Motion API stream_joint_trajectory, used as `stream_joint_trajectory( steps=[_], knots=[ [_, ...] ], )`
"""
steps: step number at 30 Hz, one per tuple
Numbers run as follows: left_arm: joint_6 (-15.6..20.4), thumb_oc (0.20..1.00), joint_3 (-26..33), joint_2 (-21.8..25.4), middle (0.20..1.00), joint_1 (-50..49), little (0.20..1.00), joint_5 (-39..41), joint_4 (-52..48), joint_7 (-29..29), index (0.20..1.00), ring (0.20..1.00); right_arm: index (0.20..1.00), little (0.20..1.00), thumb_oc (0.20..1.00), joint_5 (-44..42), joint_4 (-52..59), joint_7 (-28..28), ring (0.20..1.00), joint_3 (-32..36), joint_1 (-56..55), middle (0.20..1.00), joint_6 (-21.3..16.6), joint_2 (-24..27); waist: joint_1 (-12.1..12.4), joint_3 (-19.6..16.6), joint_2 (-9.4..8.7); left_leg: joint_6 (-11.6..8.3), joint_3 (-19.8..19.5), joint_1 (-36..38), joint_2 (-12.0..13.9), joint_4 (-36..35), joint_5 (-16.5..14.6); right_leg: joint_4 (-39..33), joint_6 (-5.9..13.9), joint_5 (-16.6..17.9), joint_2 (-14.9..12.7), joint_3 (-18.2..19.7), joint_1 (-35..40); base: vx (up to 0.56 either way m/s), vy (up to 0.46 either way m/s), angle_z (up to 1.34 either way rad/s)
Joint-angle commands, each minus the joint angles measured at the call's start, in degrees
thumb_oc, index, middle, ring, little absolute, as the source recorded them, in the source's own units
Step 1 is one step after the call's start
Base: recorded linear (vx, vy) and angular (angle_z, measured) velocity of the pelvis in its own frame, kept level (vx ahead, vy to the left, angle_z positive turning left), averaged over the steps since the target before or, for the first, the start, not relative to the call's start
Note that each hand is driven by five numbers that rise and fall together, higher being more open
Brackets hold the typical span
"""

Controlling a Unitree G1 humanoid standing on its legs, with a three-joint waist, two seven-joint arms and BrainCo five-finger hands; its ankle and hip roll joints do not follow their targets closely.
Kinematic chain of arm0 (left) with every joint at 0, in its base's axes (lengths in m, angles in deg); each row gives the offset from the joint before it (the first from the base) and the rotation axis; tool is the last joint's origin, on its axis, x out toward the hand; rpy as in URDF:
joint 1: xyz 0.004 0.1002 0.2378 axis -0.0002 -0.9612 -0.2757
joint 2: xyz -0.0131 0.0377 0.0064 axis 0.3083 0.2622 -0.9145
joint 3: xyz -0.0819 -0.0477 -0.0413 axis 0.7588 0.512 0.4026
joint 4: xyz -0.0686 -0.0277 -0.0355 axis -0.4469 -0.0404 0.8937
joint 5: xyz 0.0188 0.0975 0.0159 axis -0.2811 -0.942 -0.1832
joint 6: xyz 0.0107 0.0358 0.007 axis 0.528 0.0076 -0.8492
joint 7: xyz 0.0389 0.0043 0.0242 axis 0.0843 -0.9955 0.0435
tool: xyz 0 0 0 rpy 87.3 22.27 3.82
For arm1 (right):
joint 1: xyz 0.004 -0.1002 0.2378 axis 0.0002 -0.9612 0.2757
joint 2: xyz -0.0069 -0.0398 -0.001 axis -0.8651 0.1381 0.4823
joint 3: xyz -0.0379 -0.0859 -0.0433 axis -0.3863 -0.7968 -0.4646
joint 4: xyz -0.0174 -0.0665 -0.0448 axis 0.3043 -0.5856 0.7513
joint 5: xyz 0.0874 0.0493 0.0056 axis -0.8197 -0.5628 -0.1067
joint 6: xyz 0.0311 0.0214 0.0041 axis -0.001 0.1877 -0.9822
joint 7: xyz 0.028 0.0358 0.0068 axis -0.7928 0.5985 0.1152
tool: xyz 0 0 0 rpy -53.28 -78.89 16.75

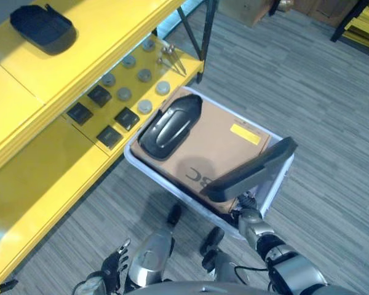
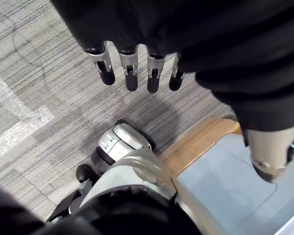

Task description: Move parts from the plastic box to the shelf.

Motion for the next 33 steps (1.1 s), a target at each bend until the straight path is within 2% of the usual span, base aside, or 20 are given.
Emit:
stream_joint_trajectory(
  steps=[1, 7, 8, 9, 10, 12, 14, 16, 26, 33],
  knots=[
    [0.4, 1.0, -1.5, 1.9, 1.0, 0.7, 1.0, 1.5, -0.4, -0.5, 1.0, 1.0, 1.0, 1.0, 1.0, 0.3, 0.3, -0.2, 1.0, -2.3, 1.6, 1.0, -1.6, 0.6, 1.1, 1.0, -1.73, 0.83, -3.2, -4.2, -0.5, 1.8, -1.7, -7.8, 5.67, 0.6, -4.1, 1.2, 8.9, -0.07, -0.016, 0.01],
    [0.5, 1.0, -1.8, 1.8, 1.0, 1.0, 1.0, 1.8, -0.9, 0.2, 1.0, 1.0, 1.0, 1.0, 1.0, 1.6, 1.6, 0.2, 1.0, -2.6, 1.5, 1.0, -1.8, 1.0, 0.6, 0.9, -1.87, 0.96, -2.7, -3.9, -0.4, 0.6, -1.4, -7.7, 5.88, 0.9, -4.2, 1.3, 8.0, -0.01, -0.004, 0.0],
    [0.5, 1.0, -1.7, 1.8, 1.0, 1.0, 1.0, 1.8, -0.9, 0.2, 1.0, 1.0, 0.934, 0.934, 0.934, 2.1, 2.0, 0.4, 0.934, -2.7, 1.4, 0.934, -1.7, 1.2, 0.5, 0.8, -1.82, 0.96, -2.4, -3.7, -0.3, 0.4, -1.3, -7.8, 5.9, 1.0, -4.2, 1.4, 7.9, 0.0, 0.0, 0.0],
    [0.6, 1.0, -1.6, 1.8, 1.0, 0.9, 1.0, 1.7, -0.8, 0.2, 1.0, 1.0, 0.821, 0.821, 0.821, 2.2, 2.1, 0.3, 0.821, -2.8, 1.3, 0.821, -1.7, 1.3, 0.4, 0.8, -1.8, 0.96, -2.4, -3.6, -0.3, 0.2, -1.3, -7.8, 5.9, 1.0, -4.2, 1.3, 8.0, 0.0, 0.0, 0.0],
    [0.8, 1.0, -1.6, 1.7, 1.0, 0.9, 1.0, 1.7, -0.8, 0.2, 1.0, 1.0, 0.567, 0.567, 0.567, 2.5, 2.7, 0.3, 0.567, -3.0, 1.3, 0.567, -1.4, 1.6, 0.3, 0.7, -1.67, 0.89, -2.0, -3.1, -0.2, -0.1, -1.4, -7.9, 5.89, 1.0, -4.2, 1.6, 8.1, 0.0, 0.0, 0.0],
    [0.7, 1.0, -1.6, 1.7, 1.0, 0.9, 1.0, 1.7, -0.8, 0.0, 1.0, 1.0, 0.536, 0.536, 0.536, 2.7, 2.8, 0.3, 0.536, -2.9, 1.1, 0.536, -1.7, 1.9, 0.0, 0.4, -1.56, 0.89, -1.9, -3.1, -0.2, -0.2, -1.3, -8.0, 5.94, 1.1, -4.3, 1.6, 7.9, 0.0, 0.0, 0.0],
    [0.5, 1.0, -1.6, 1.7, 1.0, 0.9, 1.0, 1.9, -0.9, 0.0, 1.0, 1.0, 0.413, 0.413, 0.413, 2.9, 2.9, 0.8, 0.413, -2.8, 0.8, 0.413, -1.8, 2.3, -0.3, 0.2, -1.43, 0.87, -1.7, -2.8, -0.1, -0.3, -1.4, -8.0, 5.89, 1.0, -4.3, 1.8, 8.0, 0.0, 0.0, 0.0],
    [0.5, 1.0, -1.5, 1.7, 1.0, 0.8, 1.0, 1.8, -0.9, -0.3, 1.0, 1.0, 1.0, 1.0, 1.0, 2.4, 2.9, 0.5, 1.0, -2.4, 0.1, 1.0, -3.4, 2.6, -0.6, -0.1, -1.47, 0.8, -1.4, -2.2, 0.1, -0.5, -1.5, -8.1, 5.87, 1.1, -4.2, 1.9, 8.4, 0.0, 0.0, 0.0],
    [0.2, 1.0, 1.2, 0.9, 1.0, -2.4, 1.0, 0.0, -1.8, 0.5, 1.0, 1.0, 1.0, 1.0, 1.0, -0.2, 12.5, -4.1, 1.0, 2.4, -7.8, 1.0, -8.5, 3.6, -2.5, -3.1, -2.1, 0.77, 0.1, 1.8, 1.2, -2.1, -2.2, -8.7, 5.88, 0.8, -3.7, 2.8, 10.6, 0.05, -0.011, -0.06],
    [0.2, 1.0, 4.0, 1.4, 1.0, -4.7, 1.0, -2.0, -1.1, 0.7, 1.0, 1.0, 1.0, 1.0, 1.0, -0.4, 18.8, -4.9, 1.0, 7.7, -11.0, 1.0, -12.3, 4.7, -3.3, -5.3, -3.09, 0.72, 0.8, 4.6, 2.0, -2.3, -2.8, -8.9, 5.91, 0.4, -3.5, 3.3, 13.1, 0.1, -0.026, -0.09]
  ],
)
